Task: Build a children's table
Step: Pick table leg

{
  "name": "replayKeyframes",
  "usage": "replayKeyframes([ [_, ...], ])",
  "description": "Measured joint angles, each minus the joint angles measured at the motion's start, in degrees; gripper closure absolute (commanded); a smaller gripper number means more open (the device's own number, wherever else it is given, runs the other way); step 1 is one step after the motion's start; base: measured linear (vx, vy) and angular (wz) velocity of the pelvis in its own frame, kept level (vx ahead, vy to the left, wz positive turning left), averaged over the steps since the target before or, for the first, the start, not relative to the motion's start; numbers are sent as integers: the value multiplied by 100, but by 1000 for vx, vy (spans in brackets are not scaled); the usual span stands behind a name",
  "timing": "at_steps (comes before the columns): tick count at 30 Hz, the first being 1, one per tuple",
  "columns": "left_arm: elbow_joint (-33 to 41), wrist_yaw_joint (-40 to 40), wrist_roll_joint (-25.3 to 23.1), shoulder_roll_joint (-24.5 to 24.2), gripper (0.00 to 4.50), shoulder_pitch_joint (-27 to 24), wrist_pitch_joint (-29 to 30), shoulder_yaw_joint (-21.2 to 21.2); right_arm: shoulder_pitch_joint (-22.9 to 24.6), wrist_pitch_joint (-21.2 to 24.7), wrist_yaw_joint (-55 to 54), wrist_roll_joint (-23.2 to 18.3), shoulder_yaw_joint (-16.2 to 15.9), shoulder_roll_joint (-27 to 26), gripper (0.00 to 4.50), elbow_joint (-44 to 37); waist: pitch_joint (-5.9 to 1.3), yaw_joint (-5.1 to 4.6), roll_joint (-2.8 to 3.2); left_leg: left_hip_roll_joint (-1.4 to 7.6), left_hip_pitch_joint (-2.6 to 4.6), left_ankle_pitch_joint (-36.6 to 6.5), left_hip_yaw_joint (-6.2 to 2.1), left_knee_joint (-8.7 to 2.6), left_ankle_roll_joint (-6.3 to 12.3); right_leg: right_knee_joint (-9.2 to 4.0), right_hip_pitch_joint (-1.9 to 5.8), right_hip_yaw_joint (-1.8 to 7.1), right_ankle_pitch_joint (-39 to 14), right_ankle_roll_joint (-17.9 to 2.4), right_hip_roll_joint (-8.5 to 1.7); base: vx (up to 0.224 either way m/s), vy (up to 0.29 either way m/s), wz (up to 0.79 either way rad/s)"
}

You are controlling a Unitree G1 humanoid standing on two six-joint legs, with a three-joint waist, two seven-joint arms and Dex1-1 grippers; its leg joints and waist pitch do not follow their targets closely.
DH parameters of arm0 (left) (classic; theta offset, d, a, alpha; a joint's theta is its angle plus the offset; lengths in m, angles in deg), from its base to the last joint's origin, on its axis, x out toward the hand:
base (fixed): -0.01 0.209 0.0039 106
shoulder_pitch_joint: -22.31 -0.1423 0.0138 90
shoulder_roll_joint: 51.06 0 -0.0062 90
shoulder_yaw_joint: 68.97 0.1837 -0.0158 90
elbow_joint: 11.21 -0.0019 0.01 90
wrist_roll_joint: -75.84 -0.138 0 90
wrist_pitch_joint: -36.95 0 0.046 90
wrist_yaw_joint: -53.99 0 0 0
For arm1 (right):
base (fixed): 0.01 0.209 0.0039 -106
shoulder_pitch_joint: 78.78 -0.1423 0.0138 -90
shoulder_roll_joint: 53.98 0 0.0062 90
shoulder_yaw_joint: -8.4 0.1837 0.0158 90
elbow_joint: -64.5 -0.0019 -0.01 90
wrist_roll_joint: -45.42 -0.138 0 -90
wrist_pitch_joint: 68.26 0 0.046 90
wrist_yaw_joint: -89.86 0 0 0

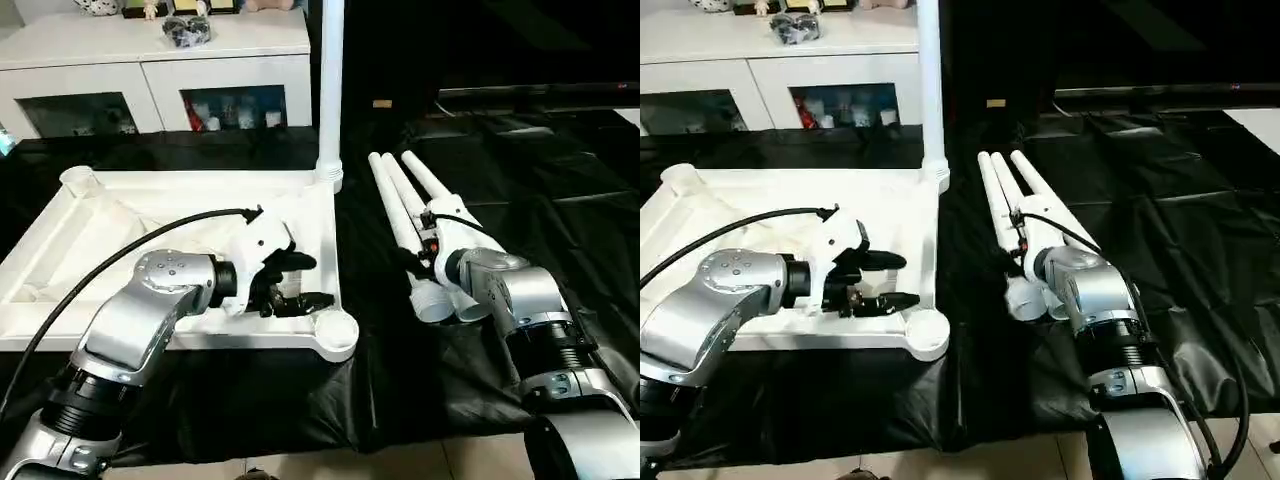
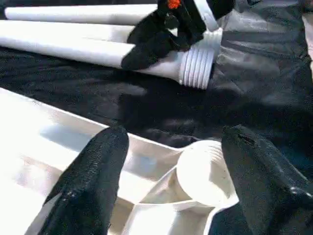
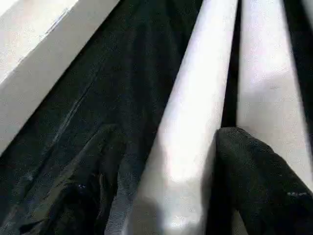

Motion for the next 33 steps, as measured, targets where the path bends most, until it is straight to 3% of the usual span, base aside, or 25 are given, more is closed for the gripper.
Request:
replayKeyframes([
  [4, -4, 4, -1, -11, 101, 0, -50, 11, -94, 207, 87, -36, 2, -1, 121, 80, -2, 0, -3, 0, -1, 1, 0, 0, -2, 0, -1, 0, 11, -19, 0, 0, 0, 0],
  [6, -5, 6, -1, -11, 96, 0, -76, 28, -131, 250, 89, -46, 10, -1, 155, 181, -2, 2, -3, 0, -3, 1, 0, 0, -1, -2, 0, 0, 10, -17, 0, 0, 0, 0],
  [10, -6, 13, 2, -11, 96, 0, -87, 40, -266, 325, 84, -84, 9, 0, 169, 375, -5, 2, -8, 0, -2, 1, 0, 0, -2, -1, 0, 0, 10, -18, 0, 0, 0, 0],
  [11, -6, 17, 2, -11, 96, 0, -87, 41, -292, 344, 87, -82, 7, 5, 196, 417, -7, 3, -12, 0, -2, 2, 0, 0, -2, 0, 0, 0, 10, -17, 0, 0, 0, 0],
  [14, -6, 41, 4, -11, 96, 1, -89, 42, -359, 374, 92, -57, -8, 6, 205, 531, -10, 10, -19, 0, -1, 2, 0, 0, -4, 0, 1, 0, 8, -13, 0, 0, 0, 0],
  [17, -9, 57, 4, -11, 96, 3, -95, 43, -467, 371, 89, -15, -9, 5, 241, 710, -10, 14, -21, 0, -1, 3, 0, 0, -5, 0, 2, 0, -1, 1, 0, 0, 0, 0],
  [25, -118, 87, 4, -9, 96, 39, -121, 50, -545, 323, -56, -8, 32, -3, 265, 878, -11, 15, -23, 0, 2, 5, -1, 0, -7, 4, 3, 0, 1, 4, 0, 0, 0, 0],
  [33, -137, 177, 88, 162, 96, 160, -145, 12, -506, 324, -443, -192, 550, -31, 266, 891, -11, 29, -23, 0, 1, 5, -1, 1, -8, 3, 5, 0, 4, 3, 0, 0, 0, 0],
])
